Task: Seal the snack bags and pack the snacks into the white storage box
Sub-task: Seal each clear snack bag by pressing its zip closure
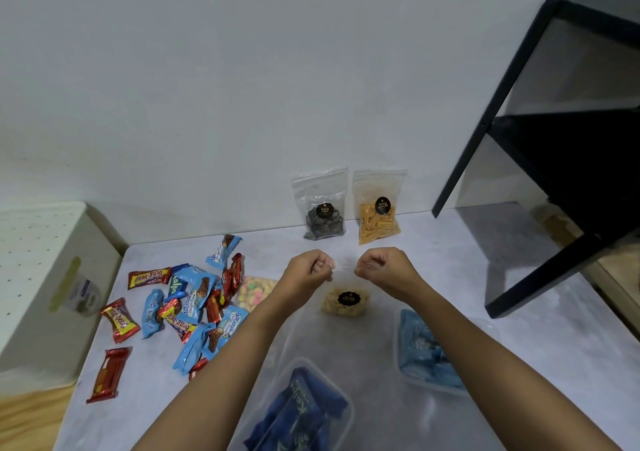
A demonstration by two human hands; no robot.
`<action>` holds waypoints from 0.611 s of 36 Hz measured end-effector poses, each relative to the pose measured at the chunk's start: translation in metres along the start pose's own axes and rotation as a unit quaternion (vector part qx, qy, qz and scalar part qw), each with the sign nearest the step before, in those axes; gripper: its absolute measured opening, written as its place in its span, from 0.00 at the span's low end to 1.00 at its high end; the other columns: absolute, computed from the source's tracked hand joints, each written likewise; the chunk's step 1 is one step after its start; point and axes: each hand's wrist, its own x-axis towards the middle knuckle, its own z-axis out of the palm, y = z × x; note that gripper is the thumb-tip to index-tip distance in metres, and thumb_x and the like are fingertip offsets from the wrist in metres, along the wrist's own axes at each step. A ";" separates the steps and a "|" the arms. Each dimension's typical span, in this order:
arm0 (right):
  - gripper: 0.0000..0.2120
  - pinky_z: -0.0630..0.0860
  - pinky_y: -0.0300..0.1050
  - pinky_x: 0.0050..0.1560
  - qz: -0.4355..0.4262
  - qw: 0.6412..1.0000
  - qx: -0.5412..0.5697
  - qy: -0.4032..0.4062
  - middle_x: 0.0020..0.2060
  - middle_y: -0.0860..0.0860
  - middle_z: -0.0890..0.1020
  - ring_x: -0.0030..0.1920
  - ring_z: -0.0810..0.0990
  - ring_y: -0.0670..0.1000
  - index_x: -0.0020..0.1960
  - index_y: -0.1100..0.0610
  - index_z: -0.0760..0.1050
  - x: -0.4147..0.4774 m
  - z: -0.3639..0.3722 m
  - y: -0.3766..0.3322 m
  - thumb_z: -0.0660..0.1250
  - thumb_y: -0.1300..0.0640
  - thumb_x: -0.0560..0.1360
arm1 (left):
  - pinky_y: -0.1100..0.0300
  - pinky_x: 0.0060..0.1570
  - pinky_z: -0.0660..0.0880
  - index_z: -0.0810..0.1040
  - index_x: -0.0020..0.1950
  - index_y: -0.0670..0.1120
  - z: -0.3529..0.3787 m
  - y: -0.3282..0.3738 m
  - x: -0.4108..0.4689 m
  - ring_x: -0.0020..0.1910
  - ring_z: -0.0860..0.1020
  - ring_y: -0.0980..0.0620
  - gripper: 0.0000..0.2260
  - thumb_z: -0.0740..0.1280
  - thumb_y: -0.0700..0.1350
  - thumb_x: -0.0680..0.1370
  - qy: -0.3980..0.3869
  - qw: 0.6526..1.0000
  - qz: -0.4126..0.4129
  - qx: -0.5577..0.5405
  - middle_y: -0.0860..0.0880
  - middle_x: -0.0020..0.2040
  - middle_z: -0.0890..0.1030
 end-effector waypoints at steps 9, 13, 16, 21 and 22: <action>0.03 0.74 0.61 0.57 -0.014 1.000 -0.027 -0.008 0.35 0.40 0.83 0.45 0.81 0.48 0.34 0.36 0.78 0.002 0.004 -0.009 0.70 0.44 0.63 | 0.64 0.39 0.73 0.76 0.41 0.45 0.007 0.004 0.001 0.35 0.75 0.55 0.07 0.63 0.36 0.77 -0.027 1.000 -0.008 0.002 0.50 0.35 0.75; 0.07 0.75 0.60 0.55 -0.018 0.999 -0.041 0.013 0.34 0.40 0.81 0.44 0.80 0.49 0.30 0.40 0.77 0.001 0.006 -0.010 0.71 0.49 0.66 | 0.67 0.37 0.72 0.76 0.42 0.45 0.010 0.007 0.001 0.35 0.74 0.55 0.07 0.63 0.36 0.77 -0.026 1.000 -0.004 0.006 0.49 0.36 0.76; 0.07 0.75 0.58 0.54 -0.026 0.998 -0.046 0.040 0.31 0.38 0.79 0.43 0.80 0.50 0.32 0.45 0.79 0.002 0.010 -0.009 0.71 0.53 0.68 | 0.67 0.37 0.72 0.76 0.40 0.46 0.012 0.007 0.001 0.35 0.74 0.55 0.09 0.62 0.35 0.77 -0.025 0.999 -0.005 0.021 0.50 0.35 0.76; 0.03 0.73 0.54 0.56 -0.035 0.995 -0.061 0.077 0.33 0.43 0.80 0.44 0.80 0.52 0.38 0.52 0.82 -0.001 0.016 -0.007 0.70 0.56 0.69 | 0.69 0.35 0.71 0.76 0.40 0.44 0.016 0.006 0.002 0.32 0.73 0.58 0.08 0.63 0.34 0.76 -0.029 0.999 0.004 0.043 0.51 0.33 0.74; 0.02 0.72 0.53 0.56 -0.032 0.995 -0.065 0.075 0.34 0.44 0.80 0.45 0.80 0.51 0.39 0.52 0.82 0.000 0.016 -0.006 0.71 0.55 0.70 | 0.67 0.36 0.71 0.76 0.42 0.43 0.015 0.005 0.002 0.31 0.73 0.59 0.06 0.63 0.34 0.76 -0.027 0.999 0.003 0.041 0.51 0.32 0.74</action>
